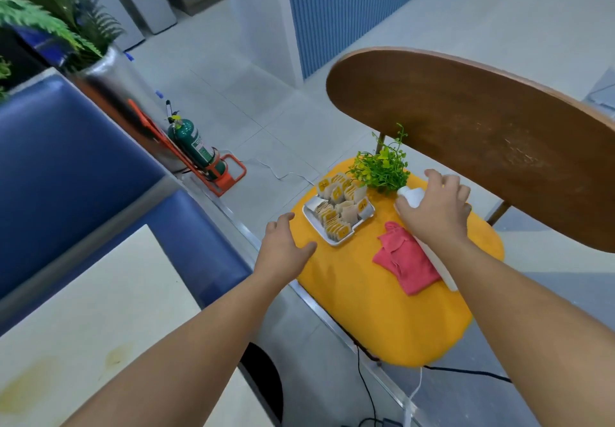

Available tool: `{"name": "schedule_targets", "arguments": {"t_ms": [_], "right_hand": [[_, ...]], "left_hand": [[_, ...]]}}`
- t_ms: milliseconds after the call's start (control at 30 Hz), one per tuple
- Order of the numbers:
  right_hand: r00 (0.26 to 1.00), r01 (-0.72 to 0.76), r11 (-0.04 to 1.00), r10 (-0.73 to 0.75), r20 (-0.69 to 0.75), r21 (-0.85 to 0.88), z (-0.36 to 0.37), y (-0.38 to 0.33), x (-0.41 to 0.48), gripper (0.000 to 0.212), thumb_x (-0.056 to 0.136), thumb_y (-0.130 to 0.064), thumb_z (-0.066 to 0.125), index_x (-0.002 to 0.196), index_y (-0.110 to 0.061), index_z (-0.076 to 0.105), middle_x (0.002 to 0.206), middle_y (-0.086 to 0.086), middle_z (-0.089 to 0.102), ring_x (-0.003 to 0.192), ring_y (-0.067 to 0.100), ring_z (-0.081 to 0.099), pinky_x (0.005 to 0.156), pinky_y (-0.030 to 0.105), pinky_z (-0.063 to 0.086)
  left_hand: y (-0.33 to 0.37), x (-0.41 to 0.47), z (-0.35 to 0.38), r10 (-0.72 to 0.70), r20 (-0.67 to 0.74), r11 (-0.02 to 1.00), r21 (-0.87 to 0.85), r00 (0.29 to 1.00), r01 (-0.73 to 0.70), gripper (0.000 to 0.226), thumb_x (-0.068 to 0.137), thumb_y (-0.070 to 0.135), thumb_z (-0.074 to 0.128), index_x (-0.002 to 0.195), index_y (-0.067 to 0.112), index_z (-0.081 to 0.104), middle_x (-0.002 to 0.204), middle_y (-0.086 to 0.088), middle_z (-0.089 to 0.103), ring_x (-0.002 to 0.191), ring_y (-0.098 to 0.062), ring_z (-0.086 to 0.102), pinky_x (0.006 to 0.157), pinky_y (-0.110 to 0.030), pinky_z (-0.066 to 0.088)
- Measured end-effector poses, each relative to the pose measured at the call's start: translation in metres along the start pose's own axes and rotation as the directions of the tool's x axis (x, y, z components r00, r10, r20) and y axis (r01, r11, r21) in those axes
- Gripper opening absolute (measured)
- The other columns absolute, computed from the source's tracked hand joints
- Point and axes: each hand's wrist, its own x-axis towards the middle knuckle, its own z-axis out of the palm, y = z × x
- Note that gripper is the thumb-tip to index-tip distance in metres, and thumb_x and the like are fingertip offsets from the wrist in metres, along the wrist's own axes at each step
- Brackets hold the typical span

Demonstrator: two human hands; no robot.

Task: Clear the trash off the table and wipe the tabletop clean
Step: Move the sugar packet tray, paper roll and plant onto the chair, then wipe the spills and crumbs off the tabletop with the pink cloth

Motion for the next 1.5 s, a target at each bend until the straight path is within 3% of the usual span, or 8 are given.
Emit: {"name": "schedule_targets", "arguments": {"t_ms": [133,267,500,633,867,1033,1267,1500], "right_hand": [[0.957,0.175,0.981,-0.149,-0.25,0.084,-0.019,-0.041,-0.017,0.044,0.085,-0.041,0.056,0.117,-0.012,0.061,0.113,0.011,0.048,0.108,0.036,0.044,0.081,0.048,0.044],[0.93,0.3,0.944,-0.257,-0.262,0.137,-0.032,-0.094,-0.041,0.029,0.086,-0.029,0.06,0.106,-0.009,0.066,0.105,0.012,0.05,0.104,0.036,0.048,0.081,0.046,0.044],[0.893,0.449,0.874,-0.444,-0.069,0.185,-0.036,-0.184,-0.127,0.026,0.093,-0.028,0.066,0.115,-0.013,0.064,0.112,0.01,0.045,0.104,0.034,0.043,0.088,0.05,0.043],[0.877,0.471,0.843,-0.48,-0.033,0.259,-0.033,-0.237,-0.182,0.027,0.089,-0.026,0.067,0.113,-0.014,0.064,0.112,0.01,0.045,0.106,0.035,0.044,0.09,0.051,0.044],[0.818,0.529,0.791,-0.572,0.065,0.307,-0.018,-0.316,-0.282,0.03,0.091,-0.031,0.064,0.117,-0.018,0.06,0.112,0.004,0.041,0.104,0.028,0.042,0.087,0.045,0.044],[0.788,0.539,0.779,-0.6,0.134,0.32,-0.009,-0.343,-0.348,0.036,0.093,-0.033,0.063,0.125,-0.02,0.055,0.111,-0.004,0.032,0.101,0.017,0.033,0.094,0.046,0.046],[0.768,0.505,0.801,-0.587,0.255,0.323,0.008,-0.362,-0.431,0.036,0.093,-0.035,0.06,0.127,-0.026,0.052,0.124,0.001,0.039,0.115,0.022,0.041,0.097,0.048,0.049],[0.656,0.565,0.72,-0.689,0.309,0.403,0.028,-0.392,-0.516,0.039,0.093,-0.033,0.062,0.13,-0.028,0.052,0.125,0.0,0.041,0.115,0.02,0.04,0.1,0.046,0.047]], "left_hand": [[-0.008,-0.029,-0.039,0.036,-0.116,0.999,-0.034,0.993,-0.04,0.074,0.09,0.04,0.073,0.152,0.025,0.035,0.144,-0.005,0.045,0.124,-0.02,0.055,0.099,-0.034,0.05],[-0.023,-0.063,-0.08,0.023,-0.244,0.998,-0.055,0.969,-0.037,0.069,0.09,0.041,0.072,0.149,0.027,0.039,0.14,-0.001,0.048,0.123,-0.017,0.055,0.099,-0.034,0.051],[-0.07,-0.145,-0.149,-0.058,-0.364,0.988,-0.152,0.93,0.002,0.062,0.09,0.036,0.074,0.143,0.03,0.045,0.133,0.001,0.05,0.117,-0.017,0.058,0.099,-0.04,0.055],[-0.106,-0.196,-0.177,-0.096,-0.403,0.985,-0.17,0.91,0.029,0.061,0.091,0.04,0.072,0.143,0.034,0.042,0.132,0.005,0.047,0.107,-0.011,0.057,0.092,-0.033,0.055],[-0.191,-0.286,-0.22,-0.188,-0.454,0.972,-0.213,0.871,0.1,0.062,0.091,0.044,0.07,0.144,0.037,0.04,0.133,0.008,0.045,0.11,-0.009,0.055,0.088,-0.025,0.048],[-0.244,-0.344,-0.237,-0.264,-0.471,0.955,-0.252,0.842,0.159,0.063,0.09,0.044,0.07,0.145,0.033,0.041,0.131,0.007,0.044,0.107,-0.01,0.056,0.092,-0.03,0.051],[-0.299,-0.421,-0.241,-0.372,-0.459,0.913,-0.337,0.807,0.23,0.061,0.09,0.043,0.071,0.143,0.034,0.042,0.128,0.007,0.044,0.105,-0.01,0.055,0.093,-0.032,0.051],[-0.352,-0.491,-0.248,-0.45,-0.483,0.881,-0.377,0.751,0.286,0.063,0.09,0.041,0.072,0.144,0.028,0.043,0.13,0.002,0.044,0.117,-0.016,0.056,0.099,-0.037,0.052]]}}
